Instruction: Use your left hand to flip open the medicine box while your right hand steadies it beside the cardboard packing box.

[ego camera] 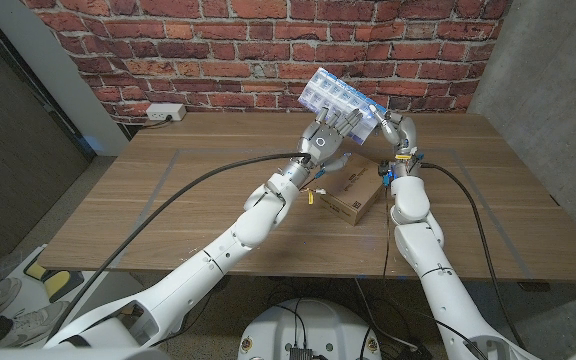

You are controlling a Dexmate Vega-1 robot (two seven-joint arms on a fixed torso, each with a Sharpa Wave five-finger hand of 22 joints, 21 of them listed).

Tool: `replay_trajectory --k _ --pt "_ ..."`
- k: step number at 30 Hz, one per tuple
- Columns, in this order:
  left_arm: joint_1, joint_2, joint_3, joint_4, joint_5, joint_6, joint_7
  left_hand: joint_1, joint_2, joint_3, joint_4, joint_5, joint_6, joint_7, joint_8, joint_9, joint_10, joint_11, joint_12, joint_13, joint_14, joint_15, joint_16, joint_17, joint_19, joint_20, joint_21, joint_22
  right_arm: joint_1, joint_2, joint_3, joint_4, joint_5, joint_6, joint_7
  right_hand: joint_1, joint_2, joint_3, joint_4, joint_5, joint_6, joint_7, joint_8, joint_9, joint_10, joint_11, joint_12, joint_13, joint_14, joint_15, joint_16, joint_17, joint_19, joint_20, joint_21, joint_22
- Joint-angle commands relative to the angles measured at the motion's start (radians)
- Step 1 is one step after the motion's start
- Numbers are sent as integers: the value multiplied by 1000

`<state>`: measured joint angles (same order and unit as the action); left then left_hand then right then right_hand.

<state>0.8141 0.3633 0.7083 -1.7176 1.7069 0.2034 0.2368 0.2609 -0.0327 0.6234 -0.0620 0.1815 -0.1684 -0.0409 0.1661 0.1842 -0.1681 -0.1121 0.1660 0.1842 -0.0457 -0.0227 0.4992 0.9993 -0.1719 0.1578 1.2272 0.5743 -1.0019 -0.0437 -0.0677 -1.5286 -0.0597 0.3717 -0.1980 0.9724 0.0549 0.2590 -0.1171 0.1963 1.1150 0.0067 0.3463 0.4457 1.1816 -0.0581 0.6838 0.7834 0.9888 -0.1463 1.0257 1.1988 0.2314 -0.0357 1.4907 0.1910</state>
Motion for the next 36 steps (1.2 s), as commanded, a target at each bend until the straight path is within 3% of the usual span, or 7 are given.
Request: replay_trajectory --k 1,6,12,14,21,30,36 --pt "21 10 -3 -33 14 -6 -32 2 29 -5 -3 2 -195 3 -2 3 -145 10 4 2 -29 8 9 16 -293 9 -2 5 -12 2 -3 -16 -6 -4 7 103 88 4 1 4 11 0 4 5 55 -46 4 1 2 -78 2 2 5 -78 -2 1" --pt "40 6 -9 -45 0 3 -6 7 49 -6 -5 -3 -413 -59 -6 4 -203 6 13 3 -75 27 15 40 -331 14 0 14 -16 1 -6 -21 -6 -1 11 102 89 5 1 3 12 0 4 5 55 -46 6 3 0 -78 2 4 6 -78 -2 1" --pt "58 -1 -22 -47 -40 4 37 21 60 -5 -16 -7 -460 -105 21 7 -173 141 33 4 -89 42 34 63 -349 10 10 26 -25 3 -7 -34 -13 -8 7 102 89 5 1 4 11 1 3 6 54 -46 6 5 1 -78 2 4 5 -79 -3 1" --pt "59 1 -29 -9 -89 -16 175 22 74 -4 -15 -8 -428 -170 36 10 -158 101 38 9 -84 45 47 72 -349 5 20 34 -27 4 -6 -40 -15 -18 5 102 88 5 1 4 13 1 1 3 55 -44 6 4 6 -78 10 13 6 -78 -3 1" --pt "29 -30 -33 181 -229 -92 687 62 85 39 -54 -4 -225 -174 96 25 114 92 99 23 160 -40 100 -12 -126 -63 105 27 -25 6 -3 -41 -20 -32 -5 102 89 5 1 3 13 0 1 6 55 -44 5 4 -1 -78 0 1 6 -78 -4 1" --pt "11 6 -24 194 -275 -159 717 45 69 62 -55 -6 127 -177 198 27 346 -7 132 23 297 -79 117 -73 -44 -94 113 -16 -16 5 -8 -36 -25 -39 -7 103 88 4 0 4 13 0 -1 5 54 -46 3 2 -2 -78 -2 -1 5 -77 -5 1" --pt "2 12 -14 201 -263 -156 723 90 101 87 -78 -4 -201 -177 27 7 272 82 62 28 261 -70 111 -70 -62 -91 117 -32 -11 6 -10 -26 -26 -46 -12 102 90 5 1 4 13 -1 -1 6 56 -46 5 4 -2 -78 0 3 3 -76 -6 2"
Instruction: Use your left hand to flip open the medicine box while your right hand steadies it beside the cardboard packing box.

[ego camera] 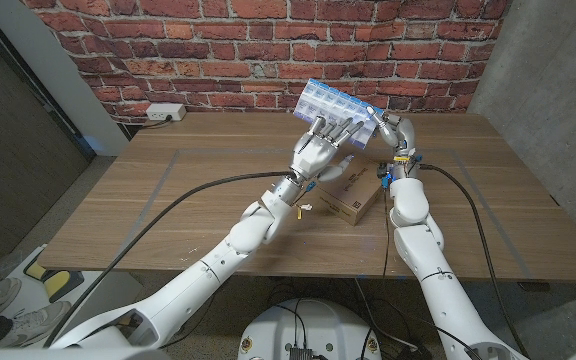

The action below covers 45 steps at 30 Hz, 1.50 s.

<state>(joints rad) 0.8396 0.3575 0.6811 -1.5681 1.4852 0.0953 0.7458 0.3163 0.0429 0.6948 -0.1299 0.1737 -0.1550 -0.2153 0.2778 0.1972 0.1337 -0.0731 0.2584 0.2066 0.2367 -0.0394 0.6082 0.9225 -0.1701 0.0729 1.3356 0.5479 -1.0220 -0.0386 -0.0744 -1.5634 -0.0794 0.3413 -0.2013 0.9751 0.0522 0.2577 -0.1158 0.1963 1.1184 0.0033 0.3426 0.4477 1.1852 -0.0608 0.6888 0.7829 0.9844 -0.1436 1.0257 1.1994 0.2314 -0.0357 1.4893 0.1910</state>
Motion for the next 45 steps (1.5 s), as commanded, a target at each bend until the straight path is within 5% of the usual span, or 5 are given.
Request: replay_trajectory --k 1,6,10,23,45 --pt "-25 23 16 48 -31 -44 206 35 25 15 -10 4 -225 -3 -88 -5 -32 47 -33 6 -23 -53 0 5 -66 -6 9 -6 10 1 -4 10 -6 -15 -9 99 92 6 0 4 10 4 2 4 52 -43 1 7 4 -81 1 3 4 -77 -4 2" --pt "-57 76 34 29 -15 -115 177 16 21 4 4 -1 -217 -6 -65 10 -49 7 -44 9 -75 -47 -28 -5 -94 7 9 -8 14 3 -6 13 -7 -7 -13 100 92 6 -1 4 10 5 2 5 52 -42 0 6 4 -81 -1 0 4 -77 -4 2" --pt "-79 82 40 56 -22 -155 236 50 -15 -1 -23 4 283 -6 114 38 144 -124 -7 2 11 -89 -3 -23 -61 9 37 -25 17 4 -7 14 -8 -11 -15 100 92 6 0 4 10 3 1 4 54 -43 -3 0 8 -81 4 5 4 -78 -5 1" --pt "-99 85 33 103 -31 -256 371 116 -47 11 -18 14 904 27 334 37 540 -130 78 34 148 -146 36 -14 -11 -11 58 -79 30 -1 -7 10 -15 -18 -22 100 92 7 0 3 12 4 0 4 55 -42 -3 1 7 -81 3 5 4 -80 -5 2" --pt "150 -45 -283 -53 -387 -394 208 138 -9 0 11 -2 813 89 347 66 505 -66 173 213 145 -101 37 48 0 -17 89 -106 36 -6 -10 -19 -40 -84 -46 100 92 9 0 3 12 5 -1 6 55 -42 -1 4 7 -81 3 5 7 -79 -5 1"
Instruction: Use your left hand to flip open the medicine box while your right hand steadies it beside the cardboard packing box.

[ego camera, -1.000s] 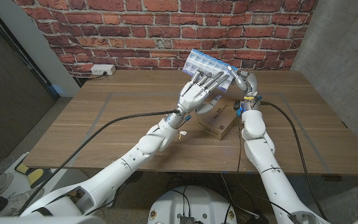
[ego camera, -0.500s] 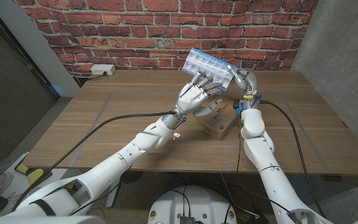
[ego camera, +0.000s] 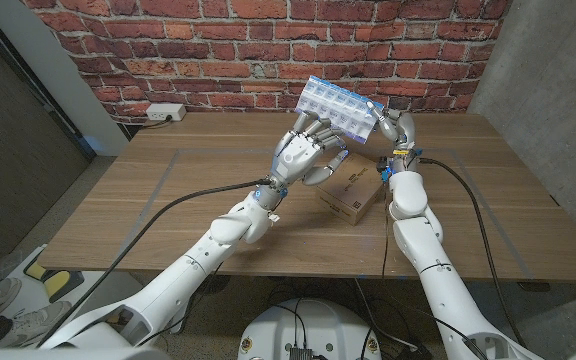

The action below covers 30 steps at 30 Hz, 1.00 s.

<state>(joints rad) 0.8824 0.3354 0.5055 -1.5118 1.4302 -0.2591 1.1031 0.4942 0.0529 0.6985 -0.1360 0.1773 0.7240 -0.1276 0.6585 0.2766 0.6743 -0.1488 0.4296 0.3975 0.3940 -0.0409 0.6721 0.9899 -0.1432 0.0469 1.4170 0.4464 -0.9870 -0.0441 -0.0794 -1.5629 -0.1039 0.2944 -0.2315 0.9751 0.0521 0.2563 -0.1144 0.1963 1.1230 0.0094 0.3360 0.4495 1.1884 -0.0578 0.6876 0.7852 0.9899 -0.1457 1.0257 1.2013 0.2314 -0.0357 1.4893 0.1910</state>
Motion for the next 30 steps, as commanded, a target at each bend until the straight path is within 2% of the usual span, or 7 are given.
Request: replay_trajectory --k 1,8,14,18,23,26,30 --pt "117 -19 -112 -130 -378 -31 -183 -58 -24 -6 26 -4 -113 -10 -59 -23 -68 11 -6 32 -21 -89 -42 -28 -33 10 8 -9 1 0 -5 -21 -14 -39 -15 100 92 10 -2 3 9 -1 6 4 50 -45 1 4 1 -79 3 2 6 -79 -5 1" --pt "153 25 -143 -238 -665 27 -413 -121 -56 -20 48 -3 -285 -49 -142 -38 -180 48 -47 51 -68 -66 -132 -117 -58 34 -19 -52 -5 1 -3 -50 -28 -69 -36 101 91 11 -3 3 8 -1 4 3 54 -45 -1 -2 8 -78 9 8 7 -78 -5 1" --pt "153 78 -178 -312 -930 95 -644 -181 -66 -34 76 0 -382 5 -191 -37 -263 99 -88 49 -126 -21 -211 -196 -89 23 -74 -130 -16 -4 3 -82 -44 -102 -52 100 91 11 -2 3 8 -1 3 3 52 -45 -2 -2 9 -78 10 9 5 -79 -6 1" --pt "140 111 -191 -334 -1051 140 -749 -224 -74 -49 97 0 -452 10 -226 -37 -296 129 -117 39 -157 10 -247 -238 -92 28 -103 -177 -24 -3 6 -99 -51 -125 -65 99 91 12 -2 3 8 -1 4 6 50 -44 0 4 4 -78 7 7 6 -79 -6 1" --pt "114 149 -206 -345 -1200 195 -878 -275 -74 -67 122 1 -535 10 -286 -45 -382 166 -161 9 -245 53 -351 -329 -166 48 -170 -248 -38 -3 8 -119 -63 -138 -82 100 90 12 -3 3 9 0 3 6 52 -43 -2 0 5 -79 6 5 6 -80 -6 1" --pt "108 167 -204 -346 -1215 210 -886 -294 -72 -75 133 0 -564 16 -305 -46 -416 185 -176 -1 -261 58 -377 -355 -201 51 -189 -254 -45 -1 10 -127 -68 -140 -93 100 91 13 -3 3 9 0 3 5 52 -44 -3 -1 3 -78 6 6 5 -79 -6 1" --pt "95 192 -205 -337 -1271 222 -934 -309 -76 -84 140 -1 -584 19 -320 -48 -431 195 -184 -10 -254 62 -389 -378 -203 48 -197 -257 -59 4 4 -139 -85 -150 -112 100 90 13 -3 3 10 0 3 6 53 -43 -2 -1 -1 -79 2 2 6 -79 -6 1"
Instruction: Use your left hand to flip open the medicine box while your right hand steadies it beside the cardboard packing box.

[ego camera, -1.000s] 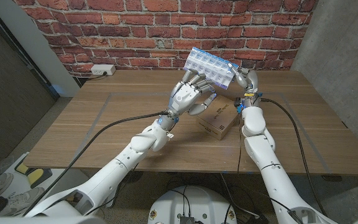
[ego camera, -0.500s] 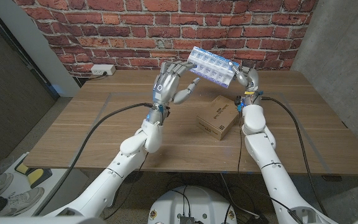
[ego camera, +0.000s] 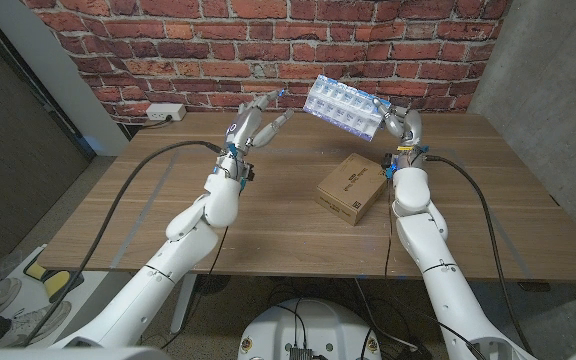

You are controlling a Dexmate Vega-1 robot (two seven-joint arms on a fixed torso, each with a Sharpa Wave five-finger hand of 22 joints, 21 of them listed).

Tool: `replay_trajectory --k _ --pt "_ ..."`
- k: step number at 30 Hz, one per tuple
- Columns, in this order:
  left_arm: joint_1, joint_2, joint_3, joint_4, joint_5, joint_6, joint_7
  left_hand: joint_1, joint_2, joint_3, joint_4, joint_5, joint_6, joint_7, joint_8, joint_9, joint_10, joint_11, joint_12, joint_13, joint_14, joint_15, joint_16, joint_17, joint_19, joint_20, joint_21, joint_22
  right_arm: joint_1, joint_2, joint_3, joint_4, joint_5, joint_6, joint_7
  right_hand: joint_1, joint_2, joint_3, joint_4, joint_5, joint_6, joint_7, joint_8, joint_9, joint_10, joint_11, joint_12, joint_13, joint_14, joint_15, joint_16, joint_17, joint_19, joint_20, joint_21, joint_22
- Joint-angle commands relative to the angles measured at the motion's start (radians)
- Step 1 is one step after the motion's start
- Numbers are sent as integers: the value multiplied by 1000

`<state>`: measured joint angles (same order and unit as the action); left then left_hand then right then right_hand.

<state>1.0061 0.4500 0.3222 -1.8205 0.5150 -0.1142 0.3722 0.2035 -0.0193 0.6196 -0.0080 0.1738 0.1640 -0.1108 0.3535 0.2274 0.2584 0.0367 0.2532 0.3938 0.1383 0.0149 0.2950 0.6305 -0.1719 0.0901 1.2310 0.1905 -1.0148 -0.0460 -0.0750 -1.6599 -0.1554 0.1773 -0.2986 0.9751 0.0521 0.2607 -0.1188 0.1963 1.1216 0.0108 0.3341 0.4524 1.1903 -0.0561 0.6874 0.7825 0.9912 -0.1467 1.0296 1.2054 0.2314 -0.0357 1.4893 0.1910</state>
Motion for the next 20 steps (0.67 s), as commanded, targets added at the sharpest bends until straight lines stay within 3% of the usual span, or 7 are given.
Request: replay_trajectory --k 1,8,15,20 --pt "-34 82 -23 -20 -376 75 -220 -22 -4 -7 13 2 -30 3 -20 1 -18 14 -10 -10 -7 14 -21 -28 -176 4 -14 -2 -34 8 -3 -44 -37 -35 -51 100 90 8 1 3 12 -2 5 2 50 -45 -2 2 -1 -78 -1 -2 7 -79 -6 1" --pt "-62 122 -28 31 -463 87 -308 -40 -10 -22 18 -2 -101 5 -72 -8 -97 29 -46 -45 -76 56 -86 -101 -220 19 -54 -6 -56 29 -36 -62 -79 -55 -92 100 91 9 1 3 10 -2 4 4 54 -46 -3 -2 4 -77 3 2 6 -79 -6 1" --pt "-73 128 -33 107 -530 78 -355 -49 -6 -27 23 -3 -122 5 -90 -11 -138 39 -58 -59 -103 67 -101 -128 -253 31 -76 -6 -66 41 -70 -71 -107 -90 -107 100 91 9 1 3 11 0 3 2 51 -43 -1 4 1 -78 -1 -2 7 -78 -6 1" --pt "-60 143 -44 117 -544 71 -362 -57 -1 -31 29 -3 -142 19 -104 -12 -162 50 -61 -68 -114 79 -104 -144 -273 38 -89 -5 -61 43 -94 -66 -129 -94 -119 100 90 9 1 3 11 -1 2 2 53 -44 -2 1 1 -77 0 -1 7 -79 -6 1"
